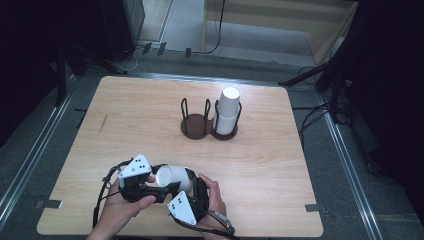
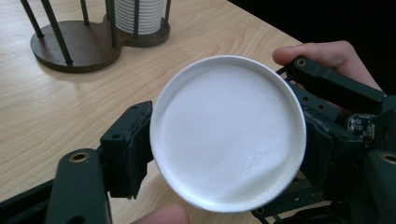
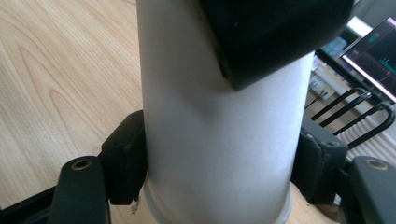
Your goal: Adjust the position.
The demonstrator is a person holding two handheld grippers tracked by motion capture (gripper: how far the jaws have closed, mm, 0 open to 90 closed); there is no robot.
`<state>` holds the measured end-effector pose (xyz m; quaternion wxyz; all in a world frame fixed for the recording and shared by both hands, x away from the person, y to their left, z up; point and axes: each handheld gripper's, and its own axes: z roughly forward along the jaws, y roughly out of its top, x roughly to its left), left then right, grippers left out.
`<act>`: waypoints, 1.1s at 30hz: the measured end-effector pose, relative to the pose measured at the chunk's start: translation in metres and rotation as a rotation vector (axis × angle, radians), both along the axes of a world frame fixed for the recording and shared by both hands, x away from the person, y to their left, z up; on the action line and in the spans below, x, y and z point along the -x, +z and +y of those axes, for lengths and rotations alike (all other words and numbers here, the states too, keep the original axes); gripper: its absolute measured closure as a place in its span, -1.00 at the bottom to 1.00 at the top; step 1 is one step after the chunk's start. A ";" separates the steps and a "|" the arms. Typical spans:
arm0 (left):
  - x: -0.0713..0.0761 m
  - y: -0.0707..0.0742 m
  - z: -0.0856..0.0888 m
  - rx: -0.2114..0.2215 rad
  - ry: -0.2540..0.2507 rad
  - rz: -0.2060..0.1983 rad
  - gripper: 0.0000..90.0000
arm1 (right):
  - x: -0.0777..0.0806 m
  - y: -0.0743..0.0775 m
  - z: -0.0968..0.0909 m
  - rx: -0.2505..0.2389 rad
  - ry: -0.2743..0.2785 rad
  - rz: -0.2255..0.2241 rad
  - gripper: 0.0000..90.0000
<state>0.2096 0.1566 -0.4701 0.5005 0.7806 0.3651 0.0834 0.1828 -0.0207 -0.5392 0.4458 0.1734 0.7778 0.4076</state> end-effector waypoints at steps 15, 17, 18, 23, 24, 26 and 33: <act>-0.001 0.000 0.002 -0.005 -0.011 0.004 -0.29 | 0.000 -0.002 0.000 0.060 0.001 -0.057 -0.39; -0.001 -0.001 0.001 -0.004 -0.006 0.007 -0.29 | 0.000 -0.002 0.000 0.063 0.001 -0.058 -0.39; -0.001 -0.001 0.001 -0.006 -0.002 0.004 -0.29 | 0.000 -0.002 0.000 0.064 0.002 -0.058 -0.39; -0.001 -0.001 0.000 -0.012 -0.001 0.011 -0.31 | 0.000 -0.003 -0.001 0.077 0.003 -0.071 -0.38; -0.001 -0.001 0.000 -0.011 -0.001 0.016 -0.32 | 0.000 -0.003 -0.001 0.080 0.003 -0.072 -0.38; -0.001 -0.001 0.002 -0.009 -0.003 0.022 -0.33 | 0.000 -0.004 0.000 0.084 0.007 -0.074 -0.37; -0.002 -0.001 0.003 -0.005 -0.002 0.023 -0.32 | -0.002 -0.002 -0.002 0.073 -0.009 -0.075 -0.36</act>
